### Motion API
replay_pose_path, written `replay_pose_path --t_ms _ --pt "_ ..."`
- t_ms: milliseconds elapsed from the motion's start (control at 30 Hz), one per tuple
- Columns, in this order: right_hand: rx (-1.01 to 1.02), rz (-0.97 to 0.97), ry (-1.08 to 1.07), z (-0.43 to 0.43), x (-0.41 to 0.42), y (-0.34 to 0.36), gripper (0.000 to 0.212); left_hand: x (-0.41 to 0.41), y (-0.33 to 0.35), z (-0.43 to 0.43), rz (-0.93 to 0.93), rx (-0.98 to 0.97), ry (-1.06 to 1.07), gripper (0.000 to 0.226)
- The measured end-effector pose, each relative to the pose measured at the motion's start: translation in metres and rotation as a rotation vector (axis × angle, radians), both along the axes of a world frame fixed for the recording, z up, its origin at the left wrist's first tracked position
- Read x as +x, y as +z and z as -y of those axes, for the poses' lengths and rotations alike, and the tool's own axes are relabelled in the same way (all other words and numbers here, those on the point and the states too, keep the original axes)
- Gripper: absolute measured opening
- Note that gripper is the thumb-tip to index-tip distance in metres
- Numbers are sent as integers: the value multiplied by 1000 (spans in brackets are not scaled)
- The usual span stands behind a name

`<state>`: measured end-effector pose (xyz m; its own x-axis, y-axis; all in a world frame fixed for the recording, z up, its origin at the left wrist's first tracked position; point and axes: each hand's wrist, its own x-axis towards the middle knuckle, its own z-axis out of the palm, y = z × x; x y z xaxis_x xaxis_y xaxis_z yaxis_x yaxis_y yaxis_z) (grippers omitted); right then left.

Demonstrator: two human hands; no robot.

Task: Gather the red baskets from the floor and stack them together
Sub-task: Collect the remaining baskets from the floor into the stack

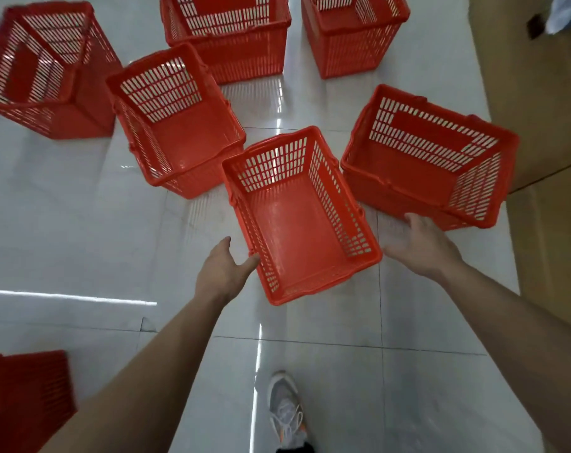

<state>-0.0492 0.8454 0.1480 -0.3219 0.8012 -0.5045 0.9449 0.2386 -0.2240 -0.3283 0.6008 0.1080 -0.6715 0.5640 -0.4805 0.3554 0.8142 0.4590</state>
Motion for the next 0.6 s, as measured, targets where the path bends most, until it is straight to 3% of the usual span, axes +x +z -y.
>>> replay_pose_path --t_ms 400,467,600 --pt "-77 -45 199 -102 -71 -144 100 -7 -140 -40 106 16 334 93" --pt "-133 -100 196 -107 -77 -160 93 -3 -153 -48 118 36 371 85" --pt "-182 -252 161 -99 -84 -190 56 -1 -176 -56 114 38 388 52"
